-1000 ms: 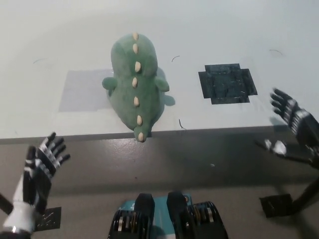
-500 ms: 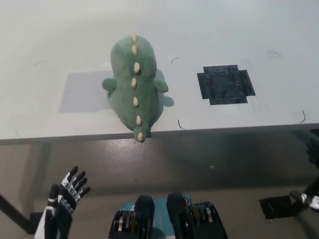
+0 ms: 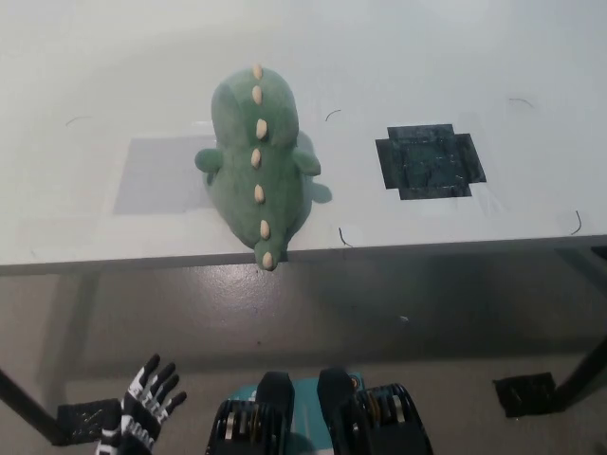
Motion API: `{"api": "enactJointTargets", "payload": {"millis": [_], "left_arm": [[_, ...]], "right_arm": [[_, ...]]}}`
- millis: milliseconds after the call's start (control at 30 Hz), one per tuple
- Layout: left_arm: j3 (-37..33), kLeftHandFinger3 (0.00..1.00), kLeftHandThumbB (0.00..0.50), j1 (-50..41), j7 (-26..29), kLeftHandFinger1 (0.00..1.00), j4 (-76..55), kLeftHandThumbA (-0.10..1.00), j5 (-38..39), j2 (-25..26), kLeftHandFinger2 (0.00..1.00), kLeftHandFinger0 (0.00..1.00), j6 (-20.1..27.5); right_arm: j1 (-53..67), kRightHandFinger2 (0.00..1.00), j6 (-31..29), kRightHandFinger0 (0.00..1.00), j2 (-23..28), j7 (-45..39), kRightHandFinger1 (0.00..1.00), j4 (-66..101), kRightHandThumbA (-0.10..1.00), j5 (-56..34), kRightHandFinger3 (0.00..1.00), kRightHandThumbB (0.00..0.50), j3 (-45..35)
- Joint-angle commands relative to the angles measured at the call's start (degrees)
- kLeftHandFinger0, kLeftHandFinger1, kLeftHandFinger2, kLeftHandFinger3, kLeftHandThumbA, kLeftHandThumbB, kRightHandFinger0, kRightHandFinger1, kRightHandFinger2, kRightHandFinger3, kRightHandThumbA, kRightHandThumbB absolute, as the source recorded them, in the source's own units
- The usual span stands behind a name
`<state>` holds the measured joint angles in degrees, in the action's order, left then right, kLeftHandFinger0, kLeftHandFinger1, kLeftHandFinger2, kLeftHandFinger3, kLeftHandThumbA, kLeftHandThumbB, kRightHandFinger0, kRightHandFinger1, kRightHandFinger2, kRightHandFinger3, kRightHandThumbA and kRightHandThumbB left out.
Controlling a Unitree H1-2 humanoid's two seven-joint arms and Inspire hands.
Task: Use both hands to pick up a dinasour on the right side and move it to the left side
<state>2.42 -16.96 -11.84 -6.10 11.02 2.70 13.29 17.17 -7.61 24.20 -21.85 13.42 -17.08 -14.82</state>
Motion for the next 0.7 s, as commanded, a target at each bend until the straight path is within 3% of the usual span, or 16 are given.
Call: {"api": "enactJointTargets", "payload": {"millis": [0, 67, 133, 267, 500, 567, 667], "left_arm": [[-0.5, 1.00, 0.193, -2.2, -1.1, 1.00, -1.7, 1.00, 1.2, 0.2, 1.00, 1.00, 5.9], [-0.6, 1.00, 0.188, -3.5, -1.0, 1.00, -2.0, 1.00, 1.0, 0.4, 1.00, 1.00, 6.4], [-0.9, 1.00, 0.177, -4.2, -1.2, 1.00, -1.1, 1.00, 0.3, 0.4, 1.00, 1.00, 8.3], [-1.3, 1.00, 0.168, -4.8, -0.7, 1.00, 1.0, 1.00, -0.1, -0.1, 1.00, 1.00, 10.4], [-1.2, 1.00, 0.197, -2.9, -0.1, 1.00, -0.1, 1.00, 1.2, -0.2, 1.00, 1.00, 9.3], [-1.2, 1.00, 0.175, -2.8, -0.1, 1.00, -0.2, 1.00, 1.2, -0.3, 1.00, 1.00, 9.3], [-1.2, 1.00, 0.183, -2.3, 0.2, 1.00, -0.3, 1.00, 0.9, -0.5, 1.00, 1.00, 9.0]], "right_arm": [[1.6, 1.00, -4.3, 1.00, 0.7, -1.4, 1.00, 2.2, 1.00, -3.6, 1.00, 0.038, -0.9], [3.1, 1.00, -4.5, 1.00, -0.4, -0.9, 1.00, 2.8, 1.00, -4.2, 1.00, 0.046, -0.8], [4.9, 1.00, -5.7, 1.00, -1.3, -0.9, 1.00, 3.4, 1.00, -5.4, 1.00, 0.002, -1.2], [7.2, 1.00, -8.8, 1.00, -2.1, -1.9, 1.00, 2.0, 1.00, -6.3, 1.00, 0.001, -1.4], [5.9, 1.00, -7.0, 1.00, -1.8, -0.5, 1.00, 3.0, 1.00, -6.6, 1.00, 0.027, -1.6], [5.8, 1.00, -7.2, 1.00, -2.0, -0.4, 1.00, 2.7, 1.00, -6.7, 1.00, 0.039, -1.6], [5.6, 1.00, -8.3, 1.00, -2.2, -0.2, 1.00, 1.9, 1.00, -6.1, 1.00, 0.017, -1.8]]}}
